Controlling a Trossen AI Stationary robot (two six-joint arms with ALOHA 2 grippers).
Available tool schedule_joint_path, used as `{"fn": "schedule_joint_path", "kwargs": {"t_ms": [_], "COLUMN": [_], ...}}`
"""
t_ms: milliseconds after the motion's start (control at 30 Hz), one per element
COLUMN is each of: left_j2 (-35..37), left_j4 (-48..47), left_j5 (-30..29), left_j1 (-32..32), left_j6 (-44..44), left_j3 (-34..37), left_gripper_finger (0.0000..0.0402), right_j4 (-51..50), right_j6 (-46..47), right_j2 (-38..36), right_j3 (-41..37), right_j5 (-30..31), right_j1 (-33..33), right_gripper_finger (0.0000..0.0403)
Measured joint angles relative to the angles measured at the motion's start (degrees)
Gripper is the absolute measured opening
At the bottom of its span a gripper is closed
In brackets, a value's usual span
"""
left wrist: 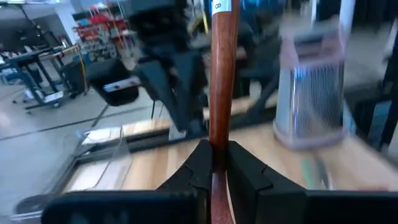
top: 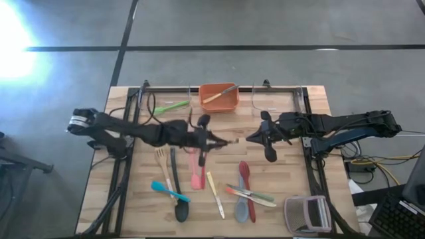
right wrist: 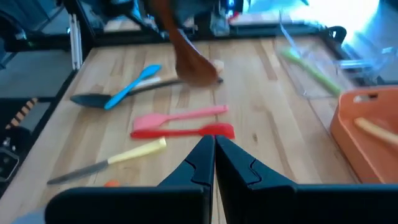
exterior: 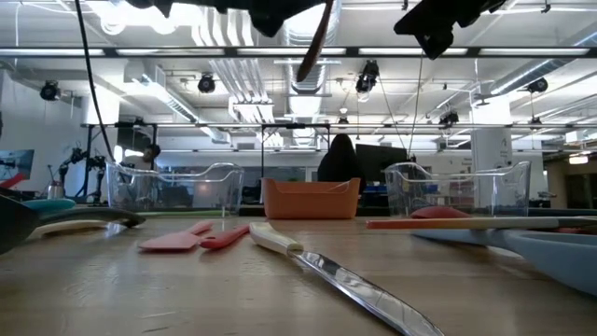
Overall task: Pick & Place Kitchen Items
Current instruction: Put the wooden serving spoon into the right transparent bin
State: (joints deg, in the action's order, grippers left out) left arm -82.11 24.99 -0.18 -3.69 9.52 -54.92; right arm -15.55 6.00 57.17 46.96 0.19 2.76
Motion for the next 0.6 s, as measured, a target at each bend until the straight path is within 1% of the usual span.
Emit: {"fn": "schedule_joint_path", "kwargs": {"t_ms": [67, 167, 267, 367, 600], "left_j2": [-0.32, -0.41, -0.41, -0.54, -0.56], "left_j4": [6.13, 11.55, 14.74, 15.12, 15.54], "left_j5": [3.59, 7.17, 7.63, 7.64, 7.66], "left_j1": [2.38, 5.06, 6.61, 7.6, 8.23], "left_j6": [-3.72, -6.74, -8.43, -9.29, -9.57], "left_j3": [1.77, 4.42, 6.42, 6.97, 6.74], "left_gripper_finger": [0.0028, 0.0028, 0.0028, 0.0028, 0.0028], "right_j4": [2.21, 4.35, 5.96, 9.66, 17.52], "right_j6": [-0.04, -0.18, -0.18, -0.6, -3.39], "right_j2": [0.0, 0.0, 0.0, 0.0, 0.85], "right_j3": [-0.15, -0.17, 0.09, 0.18, 0.2], "right_j5": [-0.02, -0.02, -0.01, 0.0, -0.02], "right_j1": [0.0, 0.0, 0.0, 0.0, -0.02], "right_gripper_finger": [0.0008, 0.0008, 0.0009, 0.0019, 0.0077]}}
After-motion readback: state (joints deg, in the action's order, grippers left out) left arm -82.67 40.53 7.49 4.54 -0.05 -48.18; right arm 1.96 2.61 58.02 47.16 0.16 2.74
